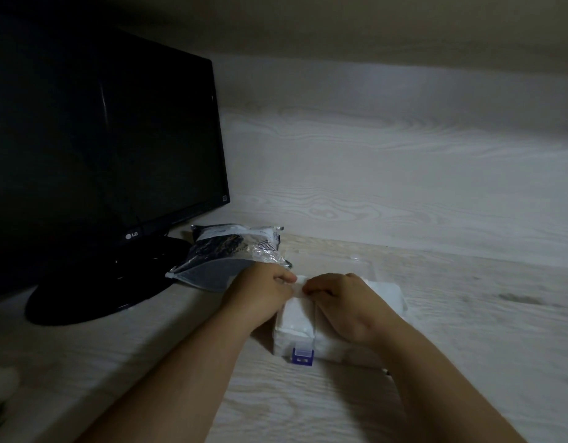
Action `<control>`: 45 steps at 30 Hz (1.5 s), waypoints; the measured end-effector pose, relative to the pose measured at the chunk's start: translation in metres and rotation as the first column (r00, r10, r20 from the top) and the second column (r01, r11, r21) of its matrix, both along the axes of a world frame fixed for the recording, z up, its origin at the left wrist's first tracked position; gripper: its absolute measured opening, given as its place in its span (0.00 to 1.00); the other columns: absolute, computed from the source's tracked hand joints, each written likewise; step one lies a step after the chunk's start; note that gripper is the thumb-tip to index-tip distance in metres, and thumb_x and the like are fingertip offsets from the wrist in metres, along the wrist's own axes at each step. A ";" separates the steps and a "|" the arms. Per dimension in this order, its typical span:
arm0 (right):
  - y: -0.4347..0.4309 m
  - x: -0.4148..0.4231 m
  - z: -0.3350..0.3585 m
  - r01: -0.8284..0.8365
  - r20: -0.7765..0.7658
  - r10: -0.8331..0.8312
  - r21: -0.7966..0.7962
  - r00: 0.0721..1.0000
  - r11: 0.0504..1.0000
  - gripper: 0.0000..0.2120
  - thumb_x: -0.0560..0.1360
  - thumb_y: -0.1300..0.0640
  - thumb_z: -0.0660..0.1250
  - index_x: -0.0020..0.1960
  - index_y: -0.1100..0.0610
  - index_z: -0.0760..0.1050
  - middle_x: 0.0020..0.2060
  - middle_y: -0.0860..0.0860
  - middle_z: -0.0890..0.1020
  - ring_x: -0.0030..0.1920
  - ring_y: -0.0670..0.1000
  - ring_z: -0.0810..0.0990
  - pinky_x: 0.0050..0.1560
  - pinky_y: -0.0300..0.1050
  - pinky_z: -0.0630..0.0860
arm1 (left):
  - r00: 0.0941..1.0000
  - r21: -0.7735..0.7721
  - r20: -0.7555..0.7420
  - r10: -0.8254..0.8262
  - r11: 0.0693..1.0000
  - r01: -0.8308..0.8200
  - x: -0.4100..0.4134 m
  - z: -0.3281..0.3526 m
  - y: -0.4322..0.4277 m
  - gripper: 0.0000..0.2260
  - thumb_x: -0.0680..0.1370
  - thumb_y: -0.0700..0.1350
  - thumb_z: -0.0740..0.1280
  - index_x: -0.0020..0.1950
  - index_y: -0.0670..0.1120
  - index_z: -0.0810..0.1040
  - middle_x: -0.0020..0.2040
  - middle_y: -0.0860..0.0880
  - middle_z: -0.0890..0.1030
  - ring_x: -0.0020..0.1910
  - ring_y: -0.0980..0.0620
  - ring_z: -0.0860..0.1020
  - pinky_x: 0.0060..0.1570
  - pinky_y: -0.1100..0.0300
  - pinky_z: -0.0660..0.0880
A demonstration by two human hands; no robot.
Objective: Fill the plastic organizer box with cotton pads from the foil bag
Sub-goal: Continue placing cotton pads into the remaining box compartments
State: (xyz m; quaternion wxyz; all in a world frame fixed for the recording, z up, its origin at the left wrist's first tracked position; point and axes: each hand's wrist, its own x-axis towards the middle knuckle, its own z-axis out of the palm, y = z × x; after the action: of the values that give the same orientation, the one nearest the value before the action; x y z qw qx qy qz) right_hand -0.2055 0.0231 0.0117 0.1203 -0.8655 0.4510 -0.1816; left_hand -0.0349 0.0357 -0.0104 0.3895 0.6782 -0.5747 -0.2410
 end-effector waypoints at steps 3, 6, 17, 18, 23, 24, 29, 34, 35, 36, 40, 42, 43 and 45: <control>-0.001 -0.001 0.001 -0.028 0.032 0.029 -0.034 0.999 0.999 0.15 0.79 0.61 0.60 0.60 0.54 0.81 0.62 0.49 0.80 0.63 0.52 0.75 0.67 0.44 0.66 | 1.000 -0.037 -0.015 0.022 0.999 -0.022 0.000 0.002 0.000 0.08 0.70 0.45 0.73 0.40 0.60 0.82 0.47 0.56 0.84 0.48 0.57 0.81 0.57 0.57 0.77; -0.001 -0.002 0.002 -0.037 0.044 0.039 -0.057 0.998 0.998 0.14 0.79 0.61 0.60 0.60 0.54 0.81 0.61 0.49 0.80 0.61 0.52 0.76 0.65 0.45 0.67 | 0.999 -0.074 -0.042 0.015 0.997 -0.018 0.000 0.003 -0.001 0.11 0.70 0.43 0.71 0.35 0.61 0.81 0.43 0.57 0.84 0.46 0.56 0.81 0.55 0.56 0.78; 0.006 -0.009 0.010 0.039 0.299 -0.032 -0.016 0.954 0.999 0.14 0.77 0.64 0.60 0.53 0.52 0.82 0.53 0.47 0.80 0.53 0.46 0.76 0.50 0.33 0.68 | 0.986 -0.149 0.099 0.134 0.982 -0.118 0.008 0.009 0.004 0.15 0.73 0.33 0.63 0.49 0.48 0.84 0.48 0.50 0.84 0.50 0.50 0.81 0.52 0.61 0.75; 0.006 -0.010 0.010 0.043 0.321 -0.037 -0.011 0.946 0.999 0.14 0.77 0.64 0.60 0.52 0.52 0.82 0.52 0.46 0.80 0.51 0.45 0.76 0.48 0.30 0.68 | 0.976 -0.149 0.155 0.151 0.981 -0.129 0.009 0.011 0.007 0.15 0.73 0.33 0.63 0.52 0.47 0.84 0.51 0.49 0.84 0.51 0.49 0.80 0.54 0.60 0.75; 0.005 -0.016 0.009 0.061 0.356 -0.057 0.000 0.933 0.998 0.14 0.76 0.65 0.60 0.50 0.51 0.82 0.50 0.46 0.81 0.47 0.42 0.75 0.45 0.24 0.65 | 0.910 -0.097 0.356 0.210 0.977 -0.188 0.023 0.011 0.012 0.13 0.75 0.37 0.64 0.57 0.46 0.82 0.56 0.44 0.82 0.58 0.43 0.79 0.58 0.54 0.75; 0.005 -0.017 0.009 0.063 0.363 -0.061 0.006 0.930 0.998 0.14 0.76 0.65 0.60 0.50 0.51 0.81 0.50 0.47 0.81 0.48 0.43 0.76 0.45 0.25 0.66 | 0.897 -0.064 0.391 0.206 0.978 -0.196 0.026 0.011 0.012 0.13 0.76 0.39 0.64 0.58 0.45 0.82 0.57 0.43 0.81 0.58 0.42 0.78 0.58 0.53 0.75; 0.005 -0.017 0.009 0.065 0.356 -0.067 0.018 0.932 0.998 0.14 0.76 0.64 0.60 0.50 0.50 0.81 0.50 0.47 0.81 0.49 0.44 0.77 0.46 0.27 0.68 | 0.881 0.005 0.448 0.153 0.985 -0.173 0.033 0.009 0.013 0.17 0.72 0.47 0.74 0.59 0.44 0.81 0.58 0.44 0.81 0.58 0.45 0.78 0.56 0.56 0.74; 0.005 -0.017 0.008 0.067 0.361 -0.067 0.014 0.930 0.998 0.14 0.76 0.64 0.61 0.50 0.50 0.81 0.50 0.47 0.81 0.49 0.44 0.77 0.45 0.27 0.68 | 0.869 0.034 0.481 0.116 0.988 -0.151 0.033 0.008 0.013 0.19 0.71 0.49 0.75 0.60 0.45 0.81 0.58 0.44 0.81 0.59 0.45 0.78 0.57 0.56 0.74; 0.005 -0.017 0.008 0.065 0.359 -0.065 0.013 0.931 0.998 0.14 0.76 0.64 0.61 0.50 0.49 0.81 0.50 0.46 0.80 0.49 0.44 0.77 0.45 0.27 0.68 | 0.866 0.035 0.487 0.115 0.988 -0.151 0.033 0.009 0.013 0.20 0.71 0.48 0.75 0.61 0.45 0.80 0.60 0.44 0.81 0.60 0.45 0.77 0.59 0.56 0.73; 0.005 -0.017 0.008 0.063 0.358 -0.065 0.015 0.931 0.998 0.13 0.76 0.64 0.61 0.50 0.49 0.81 0.50 0.46 0.80 0.49 0.44 0.77 0.45 0.27 0.68 | 0.862 0.032 0.493 0.119 0.988 -0.154 0.033 0.009 0.013 0.21 0.71 0.48 0.75 0.62 0.46 0.79 0.61 0.44 0.80 0.61 0.45 0.77 0.60 0.55 0.73; 0.004 -0.017 0.008 0.065 0.347 -0.063 0.006 0.936 0.998 0.13 0.76 0.63 0.61 0.50 0.50 0.81 0.49 0.46 0.80 0.48 0.43 0.77 0.44 0.26 0.67 | 0.846 -0.033 0.504 0.175 0.983 -0.183 0.033 0.014 0.015 0.24 0.70 0.47 0.77 0.65 0.49 0.78 0.63 0.47 0.79 0.62 0.46 0.76 0.60 0.58 0.71; 0.004 -0.017 0.007 0.071 0.340 -0.066 0.000 0.938 0.998 0.13 0.76 0.63 0.61 0.50 0.50 0.81 0.49 0.45 0.80 0.48 0.43 0.77 0.44 0.26 0.67 | 0.840 -0.026 0.517 0.168 0.983 -0.180 0.032 0.016 0.016 0.22 0.70 0.47 0.76 0.64 0.50 0.79 0.62 0.47 0.79 0.61 0.48 0.76 0.59 0.58 0.72; 0.004 -0.017 0.007 0.073 0.336 -0.069 0.000 0.939 0.997 0.13 0.76 0.63 0.61 0.50 0.50 0.81 0.49 0.45 0.80 0.48 0.43 0.77 0.44 0.26 0.67 | 0.834 -0.007 0.531 0.149 0.985 -0.172 0.031 0.016 0.016 0.22 0.71 0.48 0.76 0.64 0.50 0.79 0.62 0.47 0.79 0.62 0.48 0.76 0.60 0.58 0.72; 0.004 -0.017 0.007 0.076 0.331 -0.071 0.000 0.941 0.997 0.13 0.77 0.63 0.61 0.51 0.50 0.81 0.49 0.44 0.80 0.47 0.42 0.76 0.44 0.26 0.67 | 0.835 0.020 0.536 0.126 0.987 -0.161 0.030 0.017 0.017 0.20 0.72 0.49 0.75 0.63 0.50 0.79 0.62 0.47 0.80 0.61 0.48 0.77 0.61 0.58 0.72</control>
State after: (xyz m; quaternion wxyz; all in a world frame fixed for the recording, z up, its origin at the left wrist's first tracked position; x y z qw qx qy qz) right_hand -0.2224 0.0273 0.0192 0.1818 -0.8061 0.4553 -0.3314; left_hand -0.0053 0.0525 0.0063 0.2099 0.7716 -0.5996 -0.0319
